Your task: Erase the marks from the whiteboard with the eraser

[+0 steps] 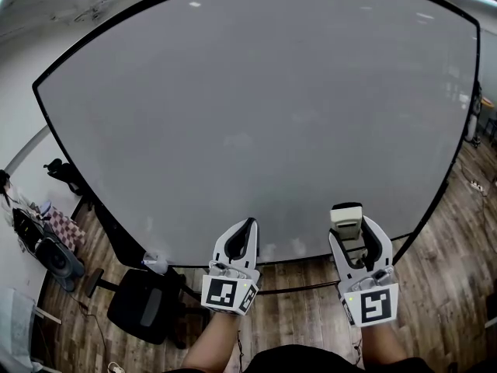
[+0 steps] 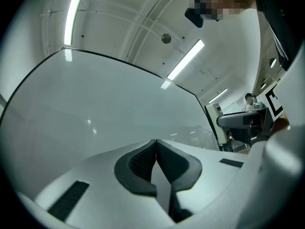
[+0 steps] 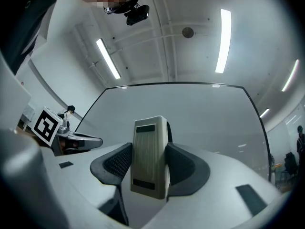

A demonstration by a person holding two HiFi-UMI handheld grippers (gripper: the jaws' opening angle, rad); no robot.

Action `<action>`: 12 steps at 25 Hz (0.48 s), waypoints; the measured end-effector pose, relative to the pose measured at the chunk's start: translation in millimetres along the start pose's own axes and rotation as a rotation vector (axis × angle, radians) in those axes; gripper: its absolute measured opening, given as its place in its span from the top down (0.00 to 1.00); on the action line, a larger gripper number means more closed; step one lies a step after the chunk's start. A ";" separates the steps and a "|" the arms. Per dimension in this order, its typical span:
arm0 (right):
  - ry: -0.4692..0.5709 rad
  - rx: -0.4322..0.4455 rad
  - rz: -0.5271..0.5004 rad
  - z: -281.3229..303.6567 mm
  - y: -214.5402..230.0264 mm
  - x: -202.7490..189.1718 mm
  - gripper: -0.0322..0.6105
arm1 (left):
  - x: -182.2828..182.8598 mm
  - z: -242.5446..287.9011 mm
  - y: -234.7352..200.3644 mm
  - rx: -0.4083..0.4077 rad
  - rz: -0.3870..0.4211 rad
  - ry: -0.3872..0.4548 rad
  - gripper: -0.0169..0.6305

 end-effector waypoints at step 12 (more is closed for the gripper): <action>0.009 0.018 0.000 -2.3 1.0 1.0 0.56 | 1.3 -11.6 9.0 0.014 -0.028 -0.017 0.94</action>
Point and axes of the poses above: the fingertips, and each gripper's own axes: z forward along the fingers, y to its right, x out of its top, the point moved 7 cm from there along -z, backward along the fingers, and after that the axes turned 2 degrees about -y, right-handed, at the moved point
